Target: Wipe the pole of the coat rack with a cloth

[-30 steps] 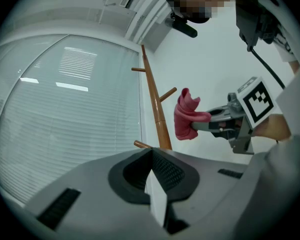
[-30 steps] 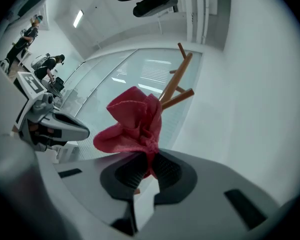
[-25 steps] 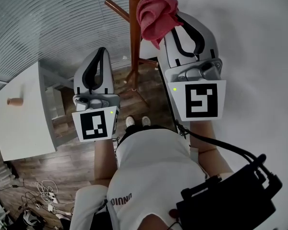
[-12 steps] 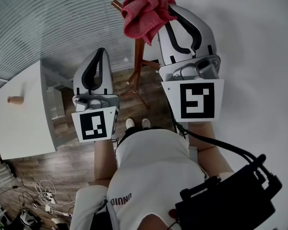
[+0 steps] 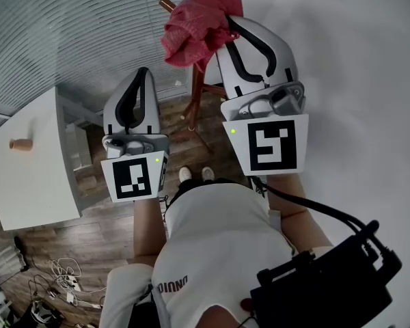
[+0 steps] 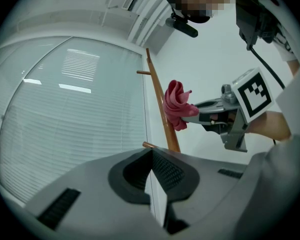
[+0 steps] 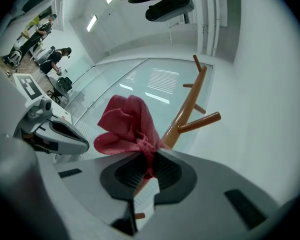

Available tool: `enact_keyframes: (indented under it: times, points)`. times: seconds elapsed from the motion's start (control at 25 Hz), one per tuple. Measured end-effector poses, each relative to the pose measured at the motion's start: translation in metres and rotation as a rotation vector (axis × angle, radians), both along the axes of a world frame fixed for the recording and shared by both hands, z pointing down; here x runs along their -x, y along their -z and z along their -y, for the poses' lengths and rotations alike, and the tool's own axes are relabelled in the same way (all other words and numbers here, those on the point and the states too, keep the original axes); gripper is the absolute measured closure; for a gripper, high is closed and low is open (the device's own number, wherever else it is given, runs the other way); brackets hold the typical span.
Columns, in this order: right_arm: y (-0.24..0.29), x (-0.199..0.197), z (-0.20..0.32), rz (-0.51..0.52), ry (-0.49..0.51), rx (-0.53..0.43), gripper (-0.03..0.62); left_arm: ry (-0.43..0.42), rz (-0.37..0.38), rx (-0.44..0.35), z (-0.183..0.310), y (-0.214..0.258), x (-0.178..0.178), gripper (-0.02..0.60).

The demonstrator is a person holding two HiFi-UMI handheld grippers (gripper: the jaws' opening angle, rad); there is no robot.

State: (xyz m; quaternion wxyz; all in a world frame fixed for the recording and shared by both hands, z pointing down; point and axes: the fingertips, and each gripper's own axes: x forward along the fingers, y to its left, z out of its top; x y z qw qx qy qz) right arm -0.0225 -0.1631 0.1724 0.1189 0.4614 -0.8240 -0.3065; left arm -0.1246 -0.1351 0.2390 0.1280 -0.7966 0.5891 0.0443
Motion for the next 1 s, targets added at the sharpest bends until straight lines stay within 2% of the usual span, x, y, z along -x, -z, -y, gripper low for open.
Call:
enact_keyframes:
  times: [0.28, 0.44, 0.68, 1.0]
  points:
    - [-0.019, 0.001, -0.001, -0.034, -0.002, 0.034, 0.548, -0.009, 0.005, 0.003, 0.0, -0.006, -0.003, 0.568]
    - [-0.028, 0.002, 0.0, -0.043, -0.001, 0.053, 0.548, -0.009, -0.021, 0.028, 0.001, -0.007, -0.003, 0.568]
    - [-0.041, 0.002, 0.002, -0.061, -0.001, 0.088, 0.548, -0.019, 0.001, 0.013, 0.003, -0.007, -0.005, 0.568]
    - [-0.061, 0.007, 0.0, -0.069, 0.006, 0.138, 0.548, -0.014, -0.007, 0.03, 0.002, -0.011, -0.002, 0.568]
